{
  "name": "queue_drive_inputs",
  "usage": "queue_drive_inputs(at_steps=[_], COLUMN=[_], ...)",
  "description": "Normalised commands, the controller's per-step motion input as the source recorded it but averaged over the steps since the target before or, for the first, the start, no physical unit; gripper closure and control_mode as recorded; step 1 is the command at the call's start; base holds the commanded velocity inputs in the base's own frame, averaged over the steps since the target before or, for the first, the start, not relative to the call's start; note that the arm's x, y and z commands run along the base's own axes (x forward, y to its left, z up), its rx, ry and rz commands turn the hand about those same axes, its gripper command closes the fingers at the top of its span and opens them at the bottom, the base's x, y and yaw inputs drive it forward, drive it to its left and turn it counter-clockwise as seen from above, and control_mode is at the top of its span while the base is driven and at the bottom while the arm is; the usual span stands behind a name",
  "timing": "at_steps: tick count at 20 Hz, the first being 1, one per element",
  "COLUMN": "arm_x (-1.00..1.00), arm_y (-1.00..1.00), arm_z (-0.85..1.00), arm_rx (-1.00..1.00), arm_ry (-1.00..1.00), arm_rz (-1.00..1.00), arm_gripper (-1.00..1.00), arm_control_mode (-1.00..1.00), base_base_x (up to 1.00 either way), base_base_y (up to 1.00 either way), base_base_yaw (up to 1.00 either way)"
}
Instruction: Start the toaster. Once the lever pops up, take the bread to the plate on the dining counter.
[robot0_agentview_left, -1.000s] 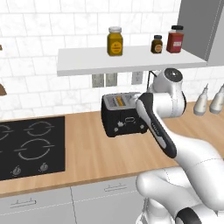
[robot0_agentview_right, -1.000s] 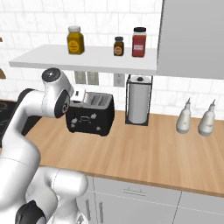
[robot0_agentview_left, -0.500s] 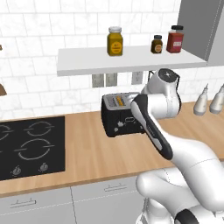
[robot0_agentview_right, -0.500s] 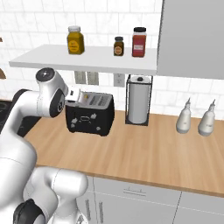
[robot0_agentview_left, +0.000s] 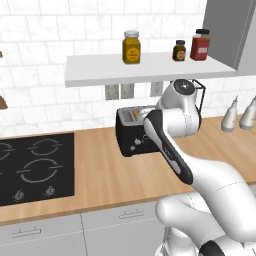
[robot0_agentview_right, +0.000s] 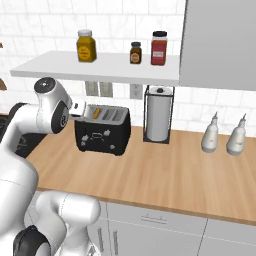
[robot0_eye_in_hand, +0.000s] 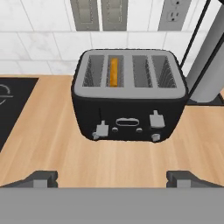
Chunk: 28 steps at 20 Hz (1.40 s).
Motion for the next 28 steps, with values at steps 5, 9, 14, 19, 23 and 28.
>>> queue_drive_inputs(at_steps=[5,9,14,19,23,28], arm_x=[0.00,0.00,0.00,0.00,0.00,0.00], arm_y=[0.00,0.00,0.00,0.00,0.00,0.00], arm_z=[0.00,0.00,0.00,0.00,0.00,0.00], arm_rx=[0.00,0.00,0.00,0.00,0.00,0.00], arm_ry=[0.00,0.00,0.00,0.00,0.00,0.00], arm_rz=[0.00,0.00,0.00,0.00,0.00,0.00], arm_gripper=[-1.00,-1.00,-1.00,-1.00,-1.00,-1.00], arm_control_mode=[-1.00,-1.00,-1.00,-1.00,-1.00,-1.00], base_base_x=[0.00,0.00,0.00,0.00,0.00,0.00], base_base_y=[0.00,0.00,0.00,0.00,0.00,0.00], base_base_yaw=[0.00,0.00,0.00,0.00,0.00,0.00])
